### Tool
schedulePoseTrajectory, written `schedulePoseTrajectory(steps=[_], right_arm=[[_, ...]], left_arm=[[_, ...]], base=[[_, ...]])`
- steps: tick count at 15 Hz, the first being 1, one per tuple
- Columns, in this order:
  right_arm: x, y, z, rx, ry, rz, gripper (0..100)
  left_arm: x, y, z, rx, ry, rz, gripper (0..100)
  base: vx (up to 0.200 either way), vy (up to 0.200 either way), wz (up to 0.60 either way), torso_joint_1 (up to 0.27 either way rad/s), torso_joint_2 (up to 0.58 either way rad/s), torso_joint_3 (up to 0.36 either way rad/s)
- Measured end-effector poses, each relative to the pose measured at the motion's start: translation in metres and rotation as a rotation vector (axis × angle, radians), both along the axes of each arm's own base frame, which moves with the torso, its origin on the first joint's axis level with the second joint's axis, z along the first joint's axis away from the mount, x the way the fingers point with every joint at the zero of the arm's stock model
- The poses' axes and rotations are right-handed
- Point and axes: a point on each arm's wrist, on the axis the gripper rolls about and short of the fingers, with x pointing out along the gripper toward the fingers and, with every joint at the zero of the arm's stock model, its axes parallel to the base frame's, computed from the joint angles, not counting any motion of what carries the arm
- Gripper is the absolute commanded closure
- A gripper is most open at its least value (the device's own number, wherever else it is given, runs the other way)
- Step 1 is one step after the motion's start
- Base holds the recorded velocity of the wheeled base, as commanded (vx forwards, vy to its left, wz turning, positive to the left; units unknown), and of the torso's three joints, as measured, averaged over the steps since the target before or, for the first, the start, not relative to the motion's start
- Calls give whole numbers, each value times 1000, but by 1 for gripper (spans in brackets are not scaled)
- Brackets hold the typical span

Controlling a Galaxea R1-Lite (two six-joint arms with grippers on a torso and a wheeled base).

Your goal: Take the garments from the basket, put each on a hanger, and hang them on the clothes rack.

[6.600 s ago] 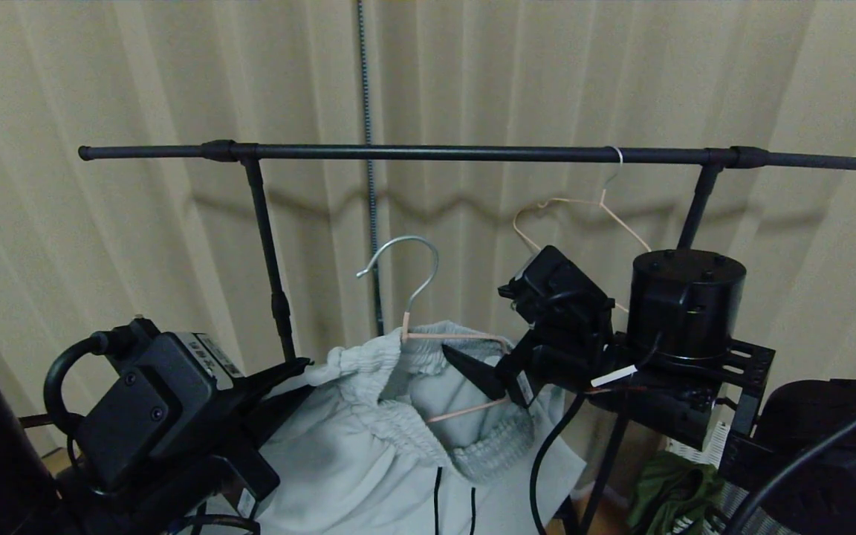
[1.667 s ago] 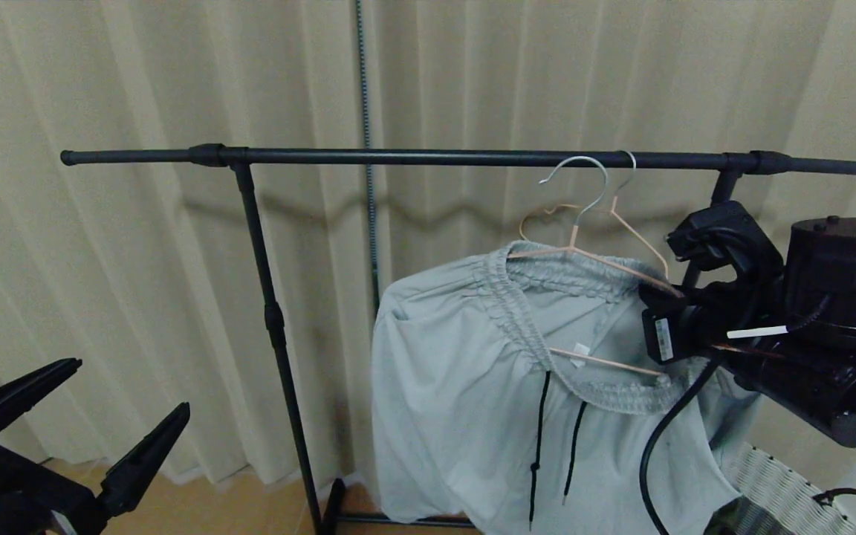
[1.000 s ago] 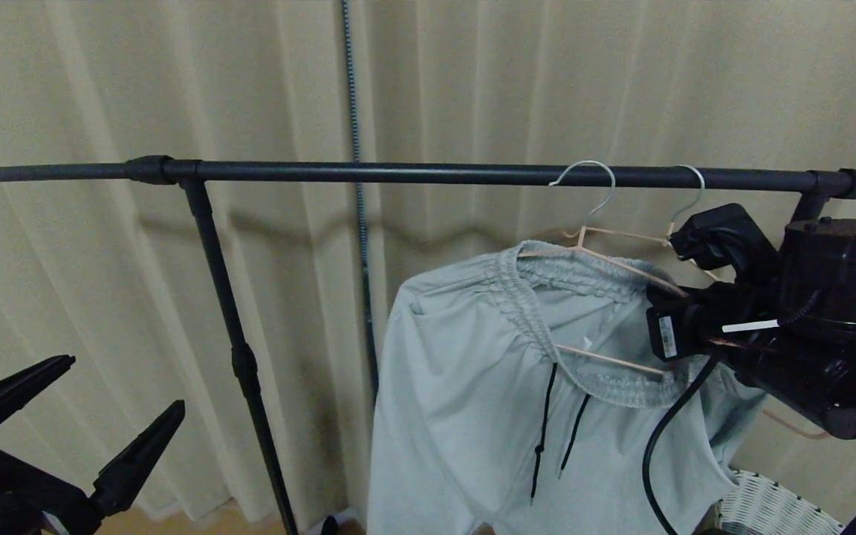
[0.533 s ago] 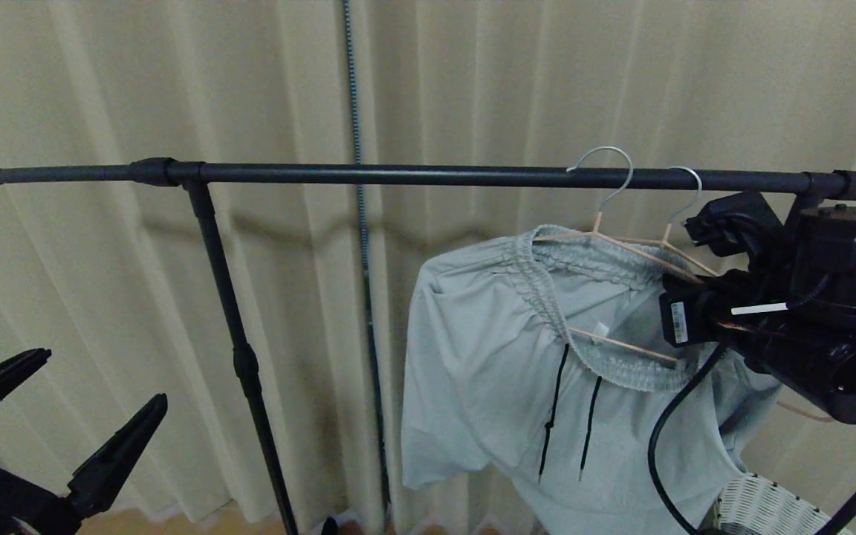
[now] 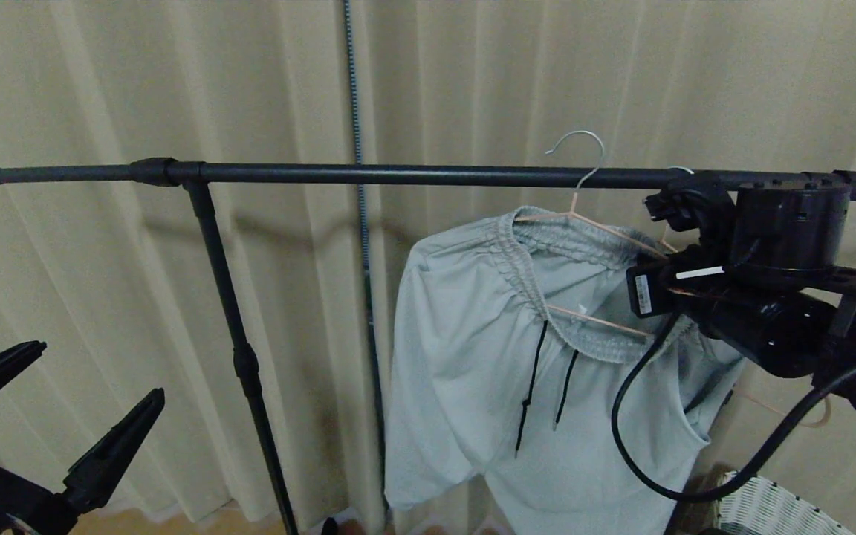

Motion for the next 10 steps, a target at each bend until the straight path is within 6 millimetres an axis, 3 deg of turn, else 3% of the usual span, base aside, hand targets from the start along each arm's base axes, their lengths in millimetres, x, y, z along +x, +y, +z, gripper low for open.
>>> schedulePoseTrajectory(steps=[6,10], right_arm=[[24,6,-12,-33,22,-76,100],[28,9,-18,-43,38,-74,100]], left_arm=[[2,-1,-1,11,9,-1,0],[2,-1,-2,22,12,-3,0]], base=[[0,0,0,0,0,0],[0,0,0,0,0,0]])
